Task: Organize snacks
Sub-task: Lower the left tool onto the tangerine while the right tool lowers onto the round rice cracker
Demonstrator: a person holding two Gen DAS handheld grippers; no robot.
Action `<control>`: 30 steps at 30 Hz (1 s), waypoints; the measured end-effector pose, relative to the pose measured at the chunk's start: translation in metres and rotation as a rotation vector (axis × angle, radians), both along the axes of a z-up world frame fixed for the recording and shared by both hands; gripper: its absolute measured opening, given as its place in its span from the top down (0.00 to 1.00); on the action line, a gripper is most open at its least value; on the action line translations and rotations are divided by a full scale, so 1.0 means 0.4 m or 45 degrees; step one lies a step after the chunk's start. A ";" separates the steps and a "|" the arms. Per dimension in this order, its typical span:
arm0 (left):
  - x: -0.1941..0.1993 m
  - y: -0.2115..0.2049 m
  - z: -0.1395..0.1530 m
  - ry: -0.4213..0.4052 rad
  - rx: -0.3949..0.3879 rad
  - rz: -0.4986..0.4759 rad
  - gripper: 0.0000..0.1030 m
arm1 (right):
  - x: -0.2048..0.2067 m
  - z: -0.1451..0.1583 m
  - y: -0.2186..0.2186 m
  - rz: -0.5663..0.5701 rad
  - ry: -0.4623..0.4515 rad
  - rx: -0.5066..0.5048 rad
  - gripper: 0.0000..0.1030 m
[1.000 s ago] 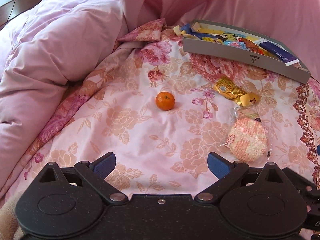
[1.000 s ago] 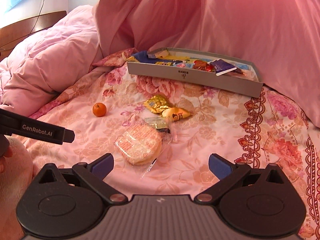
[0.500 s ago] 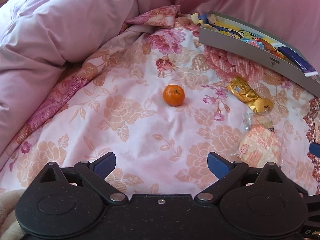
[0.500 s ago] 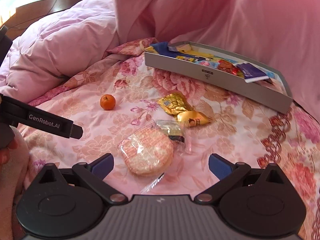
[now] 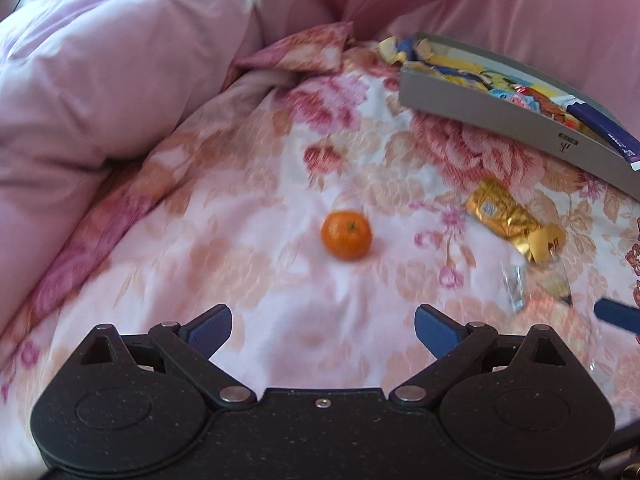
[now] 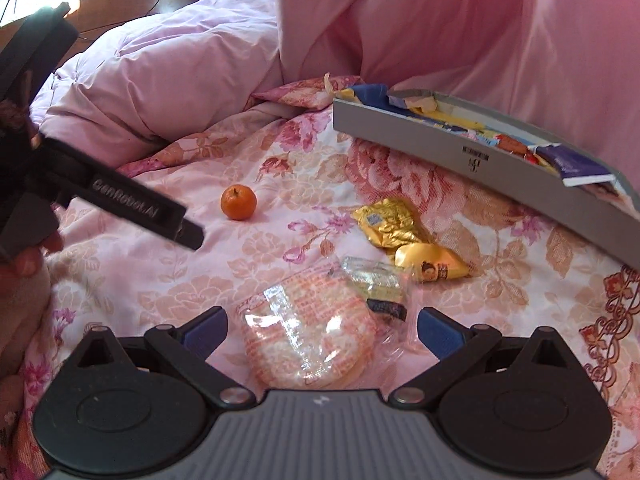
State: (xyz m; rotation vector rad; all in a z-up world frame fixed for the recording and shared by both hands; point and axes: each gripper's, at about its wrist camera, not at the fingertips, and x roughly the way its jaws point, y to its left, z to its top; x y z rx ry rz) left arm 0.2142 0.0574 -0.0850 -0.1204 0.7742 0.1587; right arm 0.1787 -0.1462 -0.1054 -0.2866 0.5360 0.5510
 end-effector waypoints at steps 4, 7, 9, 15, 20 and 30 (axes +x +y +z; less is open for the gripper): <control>0.058 0.004 -0.007 -0.036 0.001 -0.050 0.05 | 0.000 -0.019 0.013 0.032 0.000 -0.043 0.00; 0.100 0.010 -0.017 -0.035 -0.018 -0.087 0.06 | -0.007 -0.033 0.027 0.051 -0.020 -0.101 0.00; 0.123 0.014 -0.026 -0.024 -0.008 -0.097 0.07 | -0.008 -0.040 0.034 0.061 -0.032 -0.123 0.00; 0.160 0.018 -0.043 -0.016 0.051 -0.134 0.20 | 0.001 -0.050 0.037 0.062 -0.043 -0.092 0.05; 0.168 0.018 -0.048 -0.026 0.032 -0.150 0.30 | -0.002 -0.048 0.034 0.042 -0.064 -0.079 0.14; 0.160 0.004 -0.050 -0.044 0.069 -0.157 0.61 | -0.005 -0.049 0.035 0.028 -0.074 -0.081 0.15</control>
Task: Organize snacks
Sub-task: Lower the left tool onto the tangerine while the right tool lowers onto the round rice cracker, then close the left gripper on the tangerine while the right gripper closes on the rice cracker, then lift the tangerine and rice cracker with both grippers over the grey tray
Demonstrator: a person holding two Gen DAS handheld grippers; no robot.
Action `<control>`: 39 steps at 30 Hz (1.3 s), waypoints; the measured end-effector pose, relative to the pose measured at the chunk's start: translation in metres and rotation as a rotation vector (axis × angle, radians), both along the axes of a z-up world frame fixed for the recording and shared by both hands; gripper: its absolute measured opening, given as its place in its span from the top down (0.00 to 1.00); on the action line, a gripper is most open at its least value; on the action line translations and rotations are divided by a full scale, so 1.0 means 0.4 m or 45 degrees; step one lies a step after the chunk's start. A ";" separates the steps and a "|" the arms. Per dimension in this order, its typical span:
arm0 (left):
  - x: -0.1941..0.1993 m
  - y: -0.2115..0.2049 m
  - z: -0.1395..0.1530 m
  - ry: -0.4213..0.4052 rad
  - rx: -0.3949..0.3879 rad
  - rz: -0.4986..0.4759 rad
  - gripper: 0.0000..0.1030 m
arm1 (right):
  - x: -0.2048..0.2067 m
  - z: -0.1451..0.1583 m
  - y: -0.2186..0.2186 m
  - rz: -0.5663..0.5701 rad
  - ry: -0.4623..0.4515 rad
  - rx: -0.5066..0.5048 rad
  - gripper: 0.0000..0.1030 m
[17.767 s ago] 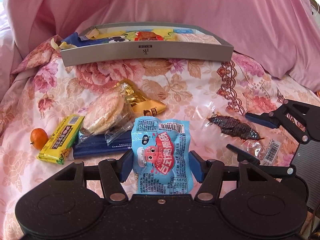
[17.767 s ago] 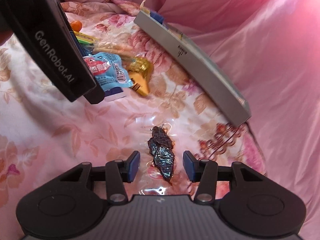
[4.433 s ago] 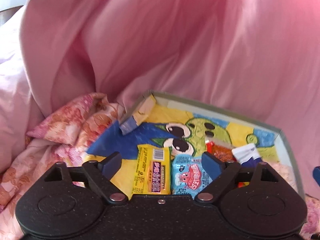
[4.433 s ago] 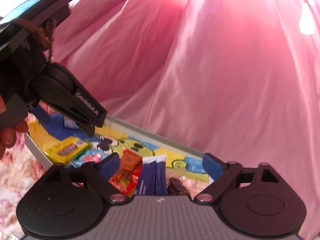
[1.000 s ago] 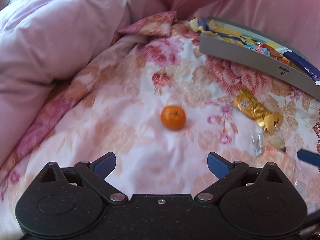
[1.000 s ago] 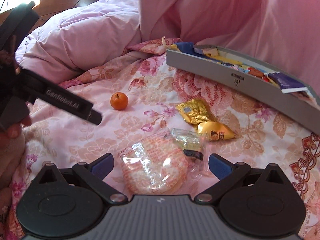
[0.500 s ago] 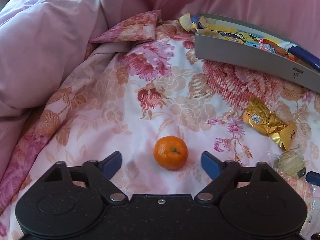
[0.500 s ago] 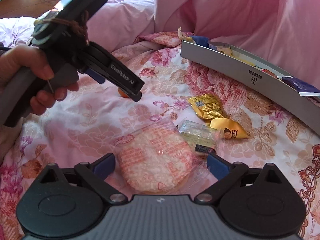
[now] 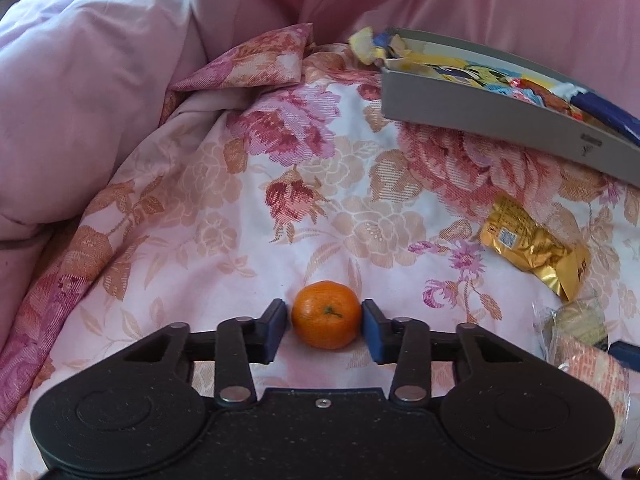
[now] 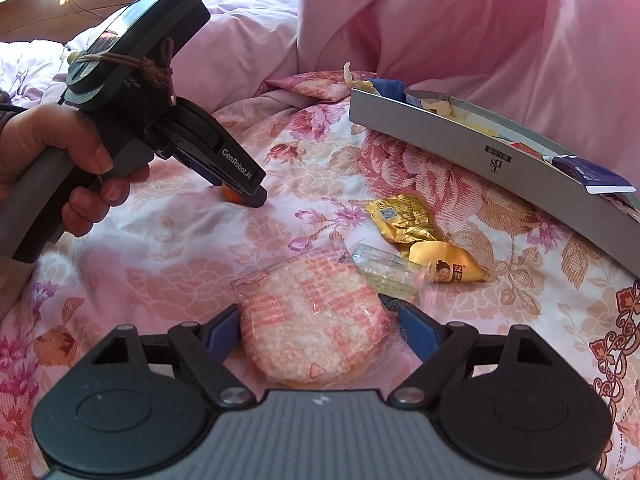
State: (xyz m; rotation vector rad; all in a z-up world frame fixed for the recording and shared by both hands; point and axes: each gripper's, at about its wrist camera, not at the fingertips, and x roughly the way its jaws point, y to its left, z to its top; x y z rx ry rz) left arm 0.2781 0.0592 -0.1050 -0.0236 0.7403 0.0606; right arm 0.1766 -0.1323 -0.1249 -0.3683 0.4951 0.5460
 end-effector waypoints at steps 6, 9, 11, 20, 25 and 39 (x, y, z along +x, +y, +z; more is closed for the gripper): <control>-0.021 -0.020 0.006 0.028 0.012 0.013 0.62 | 0.001 0.002 0.006 -0.012 0.006 -0.040 0.16; -0.040 -0.022 0.014 0.050 -0.034 0.016 0.63 | 0.002 0.006 0.004 -0.035 0.001 -0.063 0.19; -0.050 -0.030 0.016 0.063 -0.047 0.006 0.63 | 0.005 0.009 -0.002 -0.059 0.009 -0.065 0.19; -0.101 -0.095 0.017 0.150 -0.050 -0.110 0.63 | 0.009 0.023 -0.026 -0.124 0.111 -0.054 0.21; -0.145 -0.121 0.012 0.199 -0.040 -0.161 0.63 | -0.002 0.029 -0.040 -0.136 0.171 -0.070 0.21; -0.152 -0.118 0.005 0.224 -0.048 -0.172 0.60 | -0.003 -0.006 -0.011 -0.030 0.022 -0.089 0.11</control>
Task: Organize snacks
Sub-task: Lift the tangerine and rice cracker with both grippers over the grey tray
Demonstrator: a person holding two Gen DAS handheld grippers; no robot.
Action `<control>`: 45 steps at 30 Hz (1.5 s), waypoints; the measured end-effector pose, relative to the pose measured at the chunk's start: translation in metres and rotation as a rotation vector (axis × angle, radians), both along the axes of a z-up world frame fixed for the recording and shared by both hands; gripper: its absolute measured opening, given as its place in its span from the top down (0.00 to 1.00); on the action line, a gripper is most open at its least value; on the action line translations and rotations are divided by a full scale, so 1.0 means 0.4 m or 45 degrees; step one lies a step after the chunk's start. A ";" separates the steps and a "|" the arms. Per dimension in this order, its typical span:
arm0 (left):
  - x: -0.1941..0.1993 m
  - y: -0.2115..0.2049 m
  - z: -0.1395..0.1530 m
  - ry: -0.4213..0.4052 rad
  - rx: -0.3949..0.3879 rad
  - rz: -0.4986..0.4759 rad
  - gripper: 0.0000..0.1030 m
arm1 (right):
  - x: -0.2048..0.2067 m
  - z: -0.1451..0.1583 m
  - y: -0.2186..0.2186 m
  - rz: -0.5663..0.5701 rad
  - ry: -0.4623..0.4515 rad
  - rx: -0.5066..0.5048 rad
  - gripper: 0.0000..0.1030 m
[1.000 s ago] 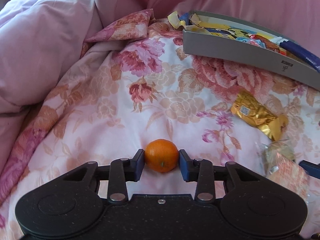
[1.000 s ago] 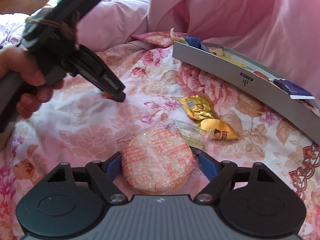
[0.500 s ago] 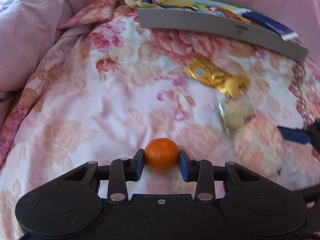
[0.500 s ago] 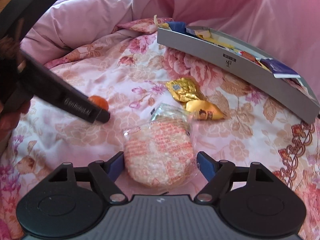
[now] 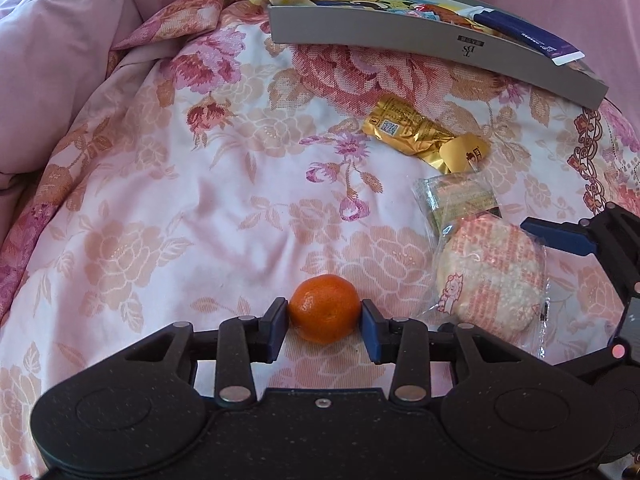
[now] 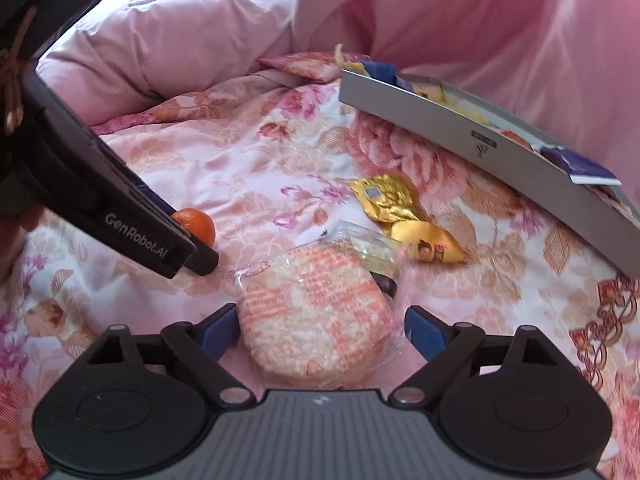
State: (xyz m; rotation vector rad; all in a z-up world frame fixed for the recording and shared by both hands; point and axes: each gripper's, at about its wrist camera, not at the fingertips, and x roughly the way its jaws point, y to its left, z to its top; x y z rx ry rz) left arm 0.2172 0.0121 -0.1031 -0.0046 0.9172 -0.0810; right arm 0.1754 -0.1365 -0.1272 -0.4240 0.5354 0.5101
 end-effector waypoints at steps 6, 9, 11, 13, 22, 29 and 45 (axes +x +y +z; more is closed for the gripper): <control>-0.006 -0.005 -0.005 -0.005 0.025 -0.010 0.62 | 0.022 0.000 -0.030 -0.026 0.127 0.121 0.20; -0.009 -0.008 -0.005 -0.013 0.032 -0.008 0.63 | 0.011 0.003 -0.027 -0.025 0.105 0.114 0.25; -0.011 -0.008 -0.004 -0.018 0.030 -0.005 0.63 | 0.000 0.003 -0.020 -0.022 0.073 0.083 0.25; -0.014 -0.007 -0.002 -0.020 0.025 -0.008 0.63 | -0.012 0.006 -0.017 -0.025 0.037 0.061 0.25; -0.058 -0.020 0.025 -0.062 -0.013 -0.028 0.64 | -0.075 0.027 -0.005 -0.030 -0.164 -0.099 0.25; -0.101 -0.030 0.073 -0.177 -0.042 -0.032 0.64 | -0.104 0.067 -0.031 -0.082 -0.247 -0.086 0.25; -0.071 -0.037 0.135 -0.334 -0.031 0.093 0.63 | -0.095 0.135 -0.055 -0.150 -0.345 0.048 0.25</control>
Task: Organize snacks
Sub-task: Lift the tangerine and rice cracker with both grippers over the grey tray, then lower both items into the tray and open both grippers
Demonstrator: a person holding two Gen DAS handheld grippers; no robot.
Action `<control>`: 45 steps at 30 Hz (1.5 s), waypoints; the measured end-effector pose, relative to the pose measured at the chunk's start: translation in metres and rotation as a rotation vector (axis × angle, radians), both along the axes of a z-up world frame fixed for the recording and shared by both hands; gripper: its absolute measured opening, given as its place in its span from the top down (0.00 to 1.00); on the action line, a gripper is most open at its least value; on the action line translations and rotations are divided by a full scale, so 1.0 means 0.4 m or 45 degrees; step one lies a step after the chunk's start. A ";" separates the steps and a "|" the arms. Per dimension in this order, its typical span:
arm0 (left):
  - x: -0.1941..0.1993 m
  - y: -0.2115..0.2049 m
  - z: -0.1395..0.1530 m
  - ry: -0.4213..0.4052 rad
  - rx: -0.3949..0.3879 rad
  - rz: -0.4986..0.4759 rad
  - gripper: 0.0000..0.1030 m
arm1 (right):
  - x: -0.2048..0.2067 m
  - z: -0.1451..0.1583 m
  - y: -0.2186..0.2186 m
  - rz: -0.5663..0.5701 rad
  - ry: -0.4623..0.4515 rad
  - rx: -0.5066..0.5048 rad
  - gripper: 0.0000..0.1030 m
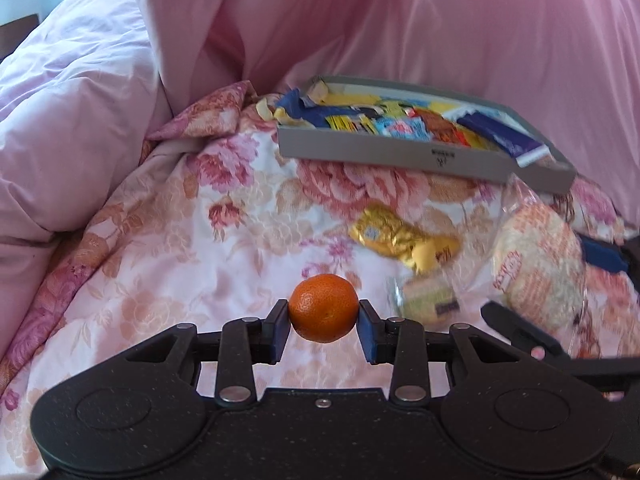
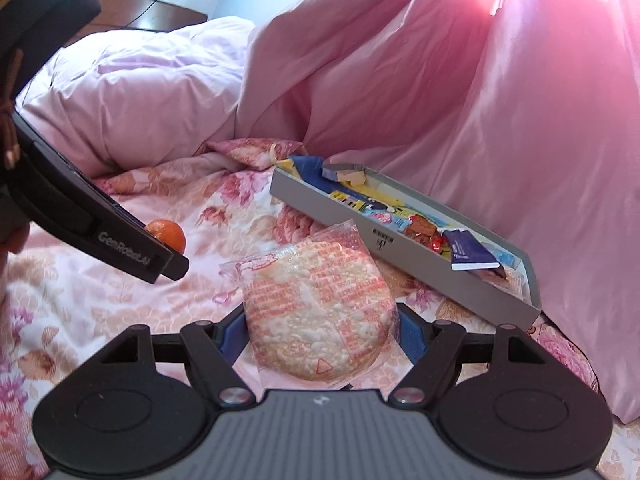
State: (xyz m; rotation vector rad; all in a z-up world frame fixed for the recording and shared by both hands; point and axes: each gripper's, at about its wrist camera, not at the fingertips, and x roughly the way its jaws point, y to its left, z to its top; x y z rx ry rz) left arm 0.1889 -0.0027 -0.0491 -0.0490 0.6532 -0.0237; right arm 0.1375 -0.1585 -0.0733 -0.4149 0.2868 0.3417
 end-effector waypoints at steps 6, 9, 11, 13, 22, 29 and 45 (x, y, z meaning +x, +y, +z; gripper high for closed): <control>0.068 -0.015 0.058 -0.076 -0.042 0.008 0.63 | 0.028 0.029 -0.024 -0.030 -0.031 0.064 0.25; 0.108 -0.027 0.096 -0.114 -0.058 0.011 0.63 | 0.048 0.050 -0.041 -0.058 -0.070 0.098 0.25; 0.139 -0.036 0.119 -0.131 -0.064 0.014 0.63 | 0.069 0.067 -0.052 -0.075 -0.093 0.118 0.25; 0.173 -0.042 0.139 -0.138 -0.076 0.020 0.63 | 0.091 0.085 -0.062 -0.087 -0.130 0.135 0.25; 0.375 -0.048 0.200 -0.137 -0.123 0.092 0.63 | 0.254 0.146 -0.115 -0.134 -0.259 0.204 0.24; 0.497 -0.075 0.176 -0.156 -0.117 0.115 0.63 | 0.374 0.132 -0.153 -0.160 -0.259 0.300 0.24; 0.580 -0.096 0.118 -0.059 -0.085 0.109 0.63 | 0.476 0.078 -0.106 -0.159 -0.092 0.178 0.24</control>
